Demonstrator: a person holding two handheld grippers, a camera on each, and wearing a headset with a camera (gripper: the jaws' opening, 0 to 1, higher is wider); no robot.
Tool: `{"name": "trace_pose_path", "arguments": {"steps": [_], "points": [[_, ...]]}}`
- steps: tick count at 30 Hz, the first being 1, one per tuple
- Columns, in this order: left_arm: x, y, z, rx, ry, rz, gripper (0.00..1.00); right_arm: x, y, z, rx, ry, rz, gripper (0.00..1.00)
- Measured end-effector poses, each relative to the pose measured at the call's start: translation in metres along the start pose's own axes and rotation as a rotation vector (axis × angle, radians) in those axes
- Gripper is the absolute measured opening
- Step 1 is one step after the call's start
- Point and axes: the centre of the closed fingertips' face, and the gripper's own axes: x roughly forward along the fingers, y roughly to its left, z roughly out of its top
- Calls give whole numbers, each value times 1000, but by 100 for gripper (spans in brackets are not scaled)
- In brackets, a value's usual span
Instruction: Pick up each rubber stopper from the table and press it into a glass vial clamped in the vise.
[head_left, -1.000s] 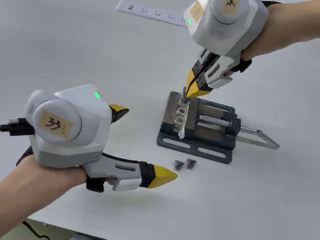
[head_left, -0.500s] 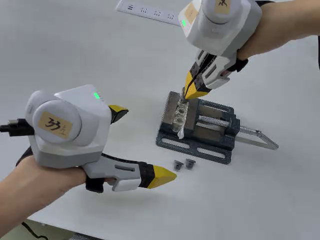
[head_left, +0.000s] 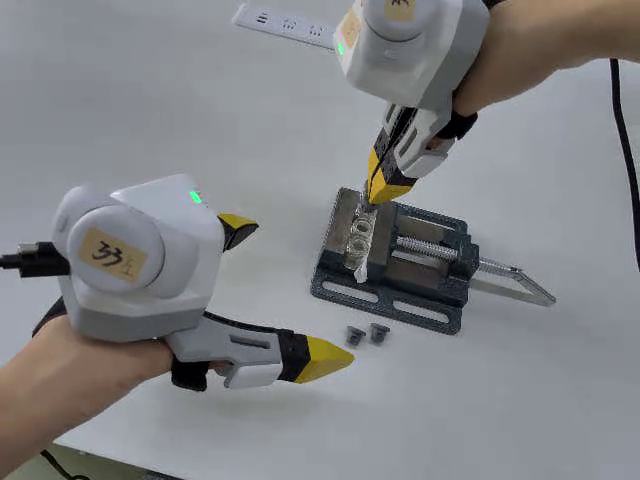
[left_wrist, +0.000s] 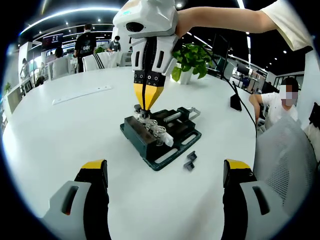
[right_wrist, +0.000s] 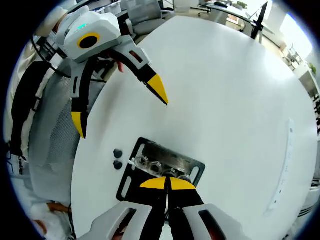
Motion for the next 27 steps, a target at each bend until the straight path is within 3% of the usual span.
{"name": "trace_pose_path", "arguments": {"steps": [10, 27], "points": [[3, -2, -1, -6, -4, -9, 96, 2, 0, 0, 49, 9, 14, 0], [4, 1, -5, -19, -7, -5, 96, 3, 0, 1, 61, 53, 32, 0]]}}
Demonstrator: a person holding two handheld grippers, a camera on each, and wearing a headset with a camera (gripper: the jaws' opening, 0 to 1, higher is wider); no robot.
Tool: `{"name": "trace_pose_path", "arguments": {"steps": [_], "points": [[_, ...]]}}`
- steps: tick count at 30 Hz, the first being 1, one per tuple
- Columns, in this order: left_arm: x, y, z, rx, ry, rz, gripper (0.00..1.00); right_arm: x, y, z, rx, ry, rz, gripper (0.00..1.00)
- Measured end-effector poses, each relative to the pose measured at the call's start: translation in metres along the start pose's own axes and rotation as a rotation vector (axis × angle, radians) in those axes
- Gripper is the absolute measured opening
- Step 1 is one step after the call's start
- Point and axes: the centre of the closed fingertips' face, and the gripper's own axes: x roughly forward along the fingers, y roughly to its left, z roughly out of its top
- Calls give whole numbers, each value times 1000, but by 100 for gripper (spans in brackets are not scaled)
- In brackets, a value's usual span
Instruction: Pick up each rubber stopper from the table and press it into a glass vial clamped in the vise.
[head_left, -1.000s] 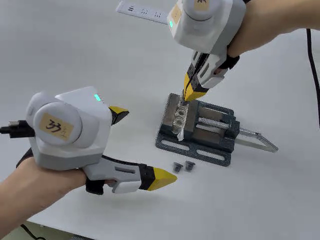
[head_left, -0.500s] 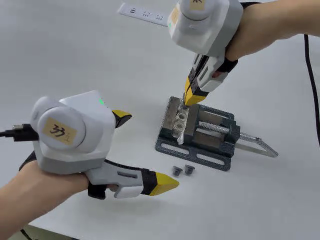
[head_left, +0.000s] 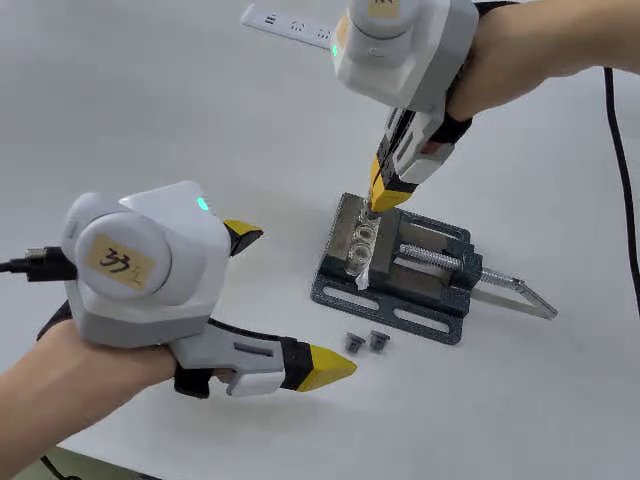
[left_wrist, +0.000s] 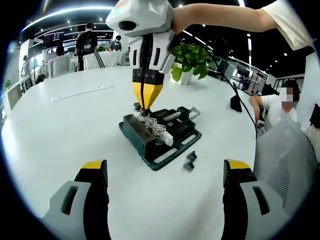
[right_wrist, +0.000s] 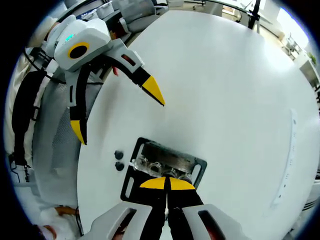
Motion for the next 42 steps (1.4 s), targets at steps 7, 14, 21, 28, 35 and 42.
{"name": "trace_pose_path", "arguments": {"steps": [7, 14, 21, 28, 35, 42], "points": [[2, -1, 0, -6, -2, -3, 96, -1, 3, 0, 20, 11, 14, 0], [2, -2, 1, -10, -7, -1, 96, 0, 1, 2, 2, 40, 11, 0], [0, -1, -1, -13, -4, 4, 95, 2, -10, 1, 24, 9, 32, 0], [-3, 3, -4, -19, 1, 13, 95, 3, -16, -1, 60, -44, 34, 0], [-1, 2, -3, -19, -1, 12, 95, 4, -15, 1, 76, -42, 23, 0], [0, 2, -2, -19, -1, 8, 95, 8, -23, 5, 50, 41, 18, 0]]}}
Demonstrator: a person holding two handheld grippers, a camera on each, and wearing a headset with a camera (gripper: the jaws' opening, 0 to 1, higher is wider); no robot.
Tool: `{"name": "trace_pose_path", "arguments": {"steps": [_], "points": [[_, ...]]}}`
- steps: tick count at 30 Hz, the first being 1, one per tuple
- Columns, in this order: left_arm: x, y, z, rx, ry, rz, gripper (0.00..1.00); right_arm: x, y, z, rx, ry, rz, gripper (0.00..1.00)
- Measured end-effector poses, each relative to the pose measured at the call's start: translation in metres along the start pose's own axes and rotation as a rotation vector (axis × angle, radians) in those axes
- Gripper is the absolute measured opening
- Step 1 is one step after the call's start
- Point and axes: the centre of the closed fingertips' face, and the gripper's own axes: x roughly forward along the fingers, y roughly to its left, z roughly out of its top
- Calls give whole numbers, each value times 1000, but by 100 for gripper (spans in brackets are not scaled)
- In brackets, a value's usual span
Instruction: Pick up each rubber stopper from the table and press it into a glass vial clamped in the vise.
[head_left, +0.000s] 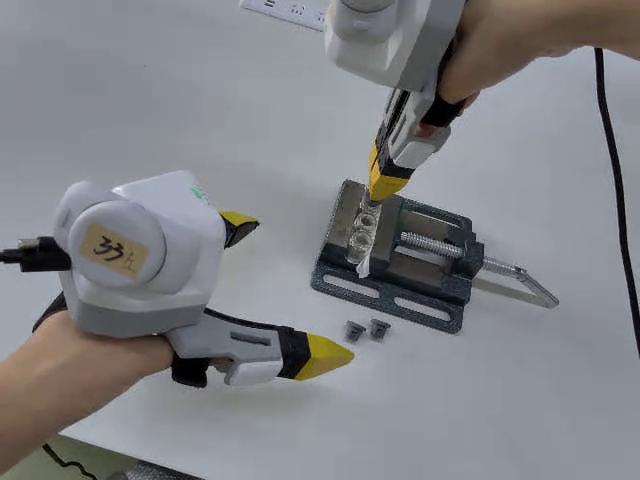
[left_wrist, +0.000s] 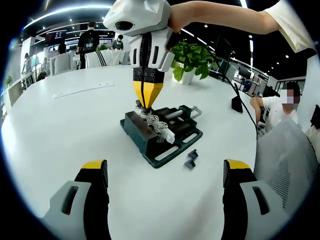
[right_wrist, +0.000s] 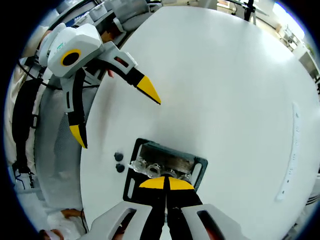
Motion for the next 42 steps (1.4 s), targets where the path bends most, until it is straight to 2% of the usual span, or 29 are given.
{"name": "trace_pose_path", "arguments": {"steps": [7, 9, 12, 15, 18, 20, 25, 31, 39, 42], "points": [[0, -1, 0, 0, 0, -1, 95, 0, 1, -2, 12, -15, -12, 0], [-1, -2, 1, 5, 1, -1, 95, -2, 8, -3, 8, -24, -17, 0], [-2, -1, 2, 6, 0, -1, 95, -2, 5, -3, 36, -53, -5, 0], [-2, -2, 2, 9, 3, -2, 95, -1, 5, -2, -5, -44, 0, 0], [-3, 0, 3, 7, -1, 1, 95, -4, 20, -3, -33, -22, -4, 0], [-3, 2, 4, 11, -2, 6, 95, -5, 22, -7, -46, -18, -8, 0], [-3, 2, 5, 11, -6, 5, 95, -8, 31, -10, -39, -35, -13, 0], [-4, 3, 5, 12, -9, 10, 95, -9, 35, -10, -80, -35, -30, 0], [-7, 6, 5, 11, -9, 19, 95, -9, 27, -6, -107, -45, -36, 0], [-7, 5, 5, 12, -6, 21, 95, -11, 34, -6, -102, -60, -8, 5]]}}
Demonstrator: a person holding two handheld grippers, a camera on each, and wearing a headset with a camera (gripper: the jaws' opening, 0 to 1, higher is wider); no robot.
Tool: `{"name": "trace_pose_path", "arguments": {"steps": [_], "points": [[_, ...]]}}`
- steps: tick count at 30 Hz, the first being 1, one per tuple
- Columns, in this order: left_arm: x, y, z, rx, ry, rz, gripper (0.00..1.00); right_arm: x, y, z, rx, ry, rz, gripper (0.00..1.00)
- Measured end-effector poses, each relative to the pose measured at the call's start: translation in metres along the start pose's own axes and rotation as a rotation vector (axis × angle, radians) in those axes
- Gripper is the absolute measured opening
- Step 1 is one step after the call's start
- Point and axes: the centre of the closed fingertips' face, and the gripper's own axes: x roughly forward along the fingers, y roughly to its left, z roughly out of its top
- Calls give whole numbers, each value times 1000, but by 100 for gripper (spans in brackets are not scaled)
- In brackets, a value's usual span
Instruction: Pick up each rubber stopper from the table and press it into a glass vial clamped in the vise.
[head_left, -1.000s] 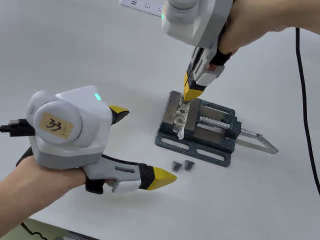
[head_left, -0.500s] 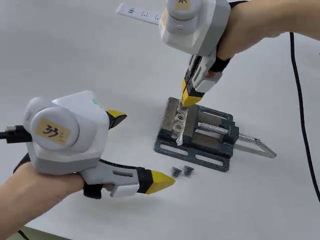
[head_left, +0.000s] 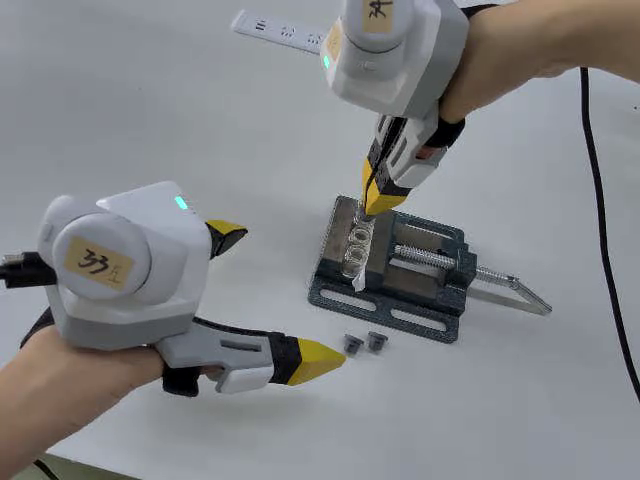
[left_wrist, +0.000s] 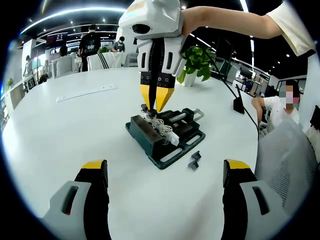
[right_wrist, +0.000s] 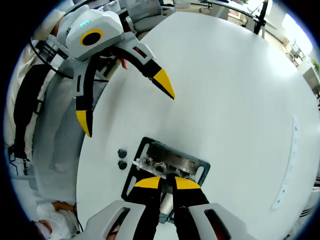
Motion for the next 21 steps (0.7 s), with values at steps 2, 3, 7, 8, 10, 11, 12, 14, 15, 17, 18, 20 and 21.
{"name": "trace_pose_path", "arguments": {"steps": [2, 3, 7, 8, 10, 11, 12, 14, 15, 17, 18, 20, 21], "points": [[0, -1, 1, -1, -2, -1, 95, -1, -2, 0, -6, -11, -25, 6], [-1, -1, 1, -1, -2, -1, 95, -2, -2, -1, -9, -14, -25, 7], [-1, -1, 1, 1, -2, -1, 95, -9, -8, -1, 8, -51, -59, 13], [-1, 0, 2, 2, -2, 0, 95, -9, -11, -4, 10, -49, -62, 14], [-1, 0, 2, 2, -2, -1, 95, -10, -15, -9, 6, -40, -66, 15], [-1, 1, 2, 4, -3, 0, 95, -11, -19, -12, 6, -37, -75, 14], [-2, 2, 2, 4, -4, 1, 95, -12, -21, -13, 9, -37, -81, 14], [-2, 2, 2, 2, -5, 2, 95, -14, -26, -17, 18, -37, -86, 13], [-2, 2, 2, 3, -5, 4, 95, -14, -28, -19, 22, -35, -91, 13], [-2, 2, 2, 3, -4, 3, 95, -15, -29, -20, 21, -27, -102, 12], [-2, 1, 2, 2, -4, 3, 95, -15, -29, -21, 22, -26, -107, 10], [-2, 2, 2, 1, -3, 4, 95, -14, -31, -20, 28, -36, -110, 7], [-2, 2, 1, 1, -2, 4, 95, -14, -32, -19, 30, -40, -112, 5]]}}
